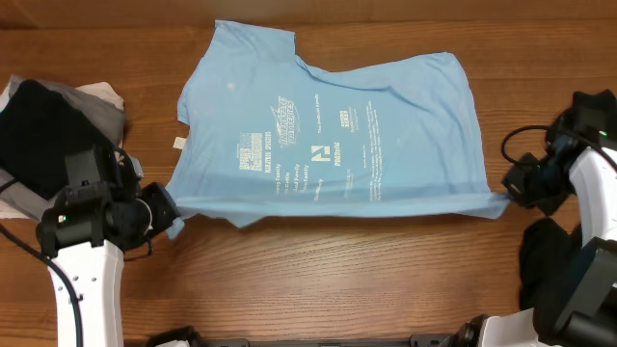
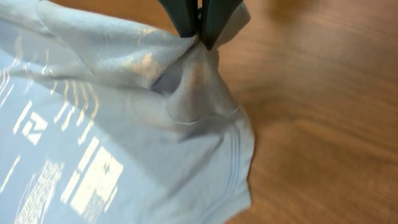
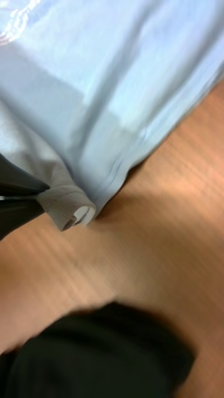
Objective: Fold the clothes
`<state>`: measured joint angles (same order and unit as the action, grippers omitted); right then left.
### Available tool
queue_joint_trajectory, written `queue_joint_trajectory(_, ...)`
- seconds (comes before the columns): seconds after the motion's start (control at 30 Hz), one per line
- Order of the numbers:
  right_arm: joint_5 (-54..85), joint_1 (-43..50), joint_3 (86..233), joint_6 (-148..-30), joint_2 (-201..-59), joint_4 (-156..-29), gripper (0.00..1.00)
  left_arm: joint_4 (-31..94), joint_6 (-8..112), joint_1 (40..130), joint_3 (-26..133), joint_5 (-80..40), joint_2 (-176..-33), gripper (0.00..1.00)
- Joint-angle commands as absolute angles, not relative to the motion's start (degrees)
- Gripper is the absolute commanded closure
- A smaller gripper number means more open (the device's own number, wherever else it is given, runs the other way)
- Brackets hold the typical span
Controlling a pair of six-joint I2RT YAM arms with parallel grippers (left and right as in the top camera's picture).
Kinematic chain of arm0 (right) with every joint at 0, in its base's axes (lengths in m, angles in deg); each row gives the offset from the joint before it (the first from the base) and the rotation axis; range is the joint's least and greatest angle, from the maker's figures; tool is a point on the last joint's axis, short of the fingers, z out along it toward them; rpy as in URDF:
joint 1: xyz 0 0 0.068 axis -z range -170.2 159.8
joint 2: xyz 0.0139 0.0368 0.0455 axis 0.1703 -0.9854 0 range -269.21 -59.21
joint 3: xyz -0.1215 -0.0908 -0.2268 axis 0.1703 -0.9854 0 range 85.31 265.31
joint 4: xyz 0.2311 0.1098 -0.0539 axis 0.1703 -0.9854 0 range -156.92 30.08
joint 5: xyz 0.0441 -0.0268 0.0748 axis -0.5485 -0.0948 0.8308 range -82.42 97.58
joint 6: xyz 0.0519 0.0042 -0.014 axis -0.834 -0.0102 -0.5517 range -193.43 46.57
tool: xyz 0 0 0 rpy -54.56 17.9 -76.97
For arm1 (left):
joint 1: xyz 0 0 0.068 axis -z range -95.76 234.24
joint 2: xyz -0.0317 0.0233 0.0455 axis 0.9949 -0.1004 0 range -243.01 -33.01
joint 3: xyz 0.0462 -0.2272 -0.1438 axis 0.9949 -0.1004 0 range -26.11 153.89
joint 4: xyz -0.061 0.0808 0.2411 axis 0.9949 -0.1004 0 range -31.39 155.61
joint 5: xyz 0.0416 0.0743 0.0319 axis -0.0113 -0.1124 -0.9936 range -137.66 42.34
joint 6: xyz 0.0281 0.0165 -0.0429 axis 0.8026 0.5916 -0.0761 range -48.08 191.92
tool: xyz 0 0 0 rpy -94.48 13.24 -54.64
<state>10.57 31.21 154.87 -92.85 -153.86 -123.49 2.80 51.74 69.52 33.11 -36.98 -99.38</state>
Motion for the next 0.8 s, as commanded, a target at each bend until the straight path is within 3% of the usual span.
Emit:
queue_joint_trajectory(0.0,10.04,29.03,154.74,-93.01,-152.72,-118.36,0.96,7.09,48.96,69.32,32.82,-36.46,-102.70,0.96)
queue_joint_trajectory(0.37,9.84,28.76,154.74,-92.96,-152.77,-104.17,0.96,19.31,49.90,70.04,32.82,-30.21,-118.44,0.96)
queue_joint_trajectory(0.77,9.82,27.15,154.67,-92.96,-154.62,-101.33,0.96,29.03,50.05,70.46,32.82,-29.36,-127.24,0.96)
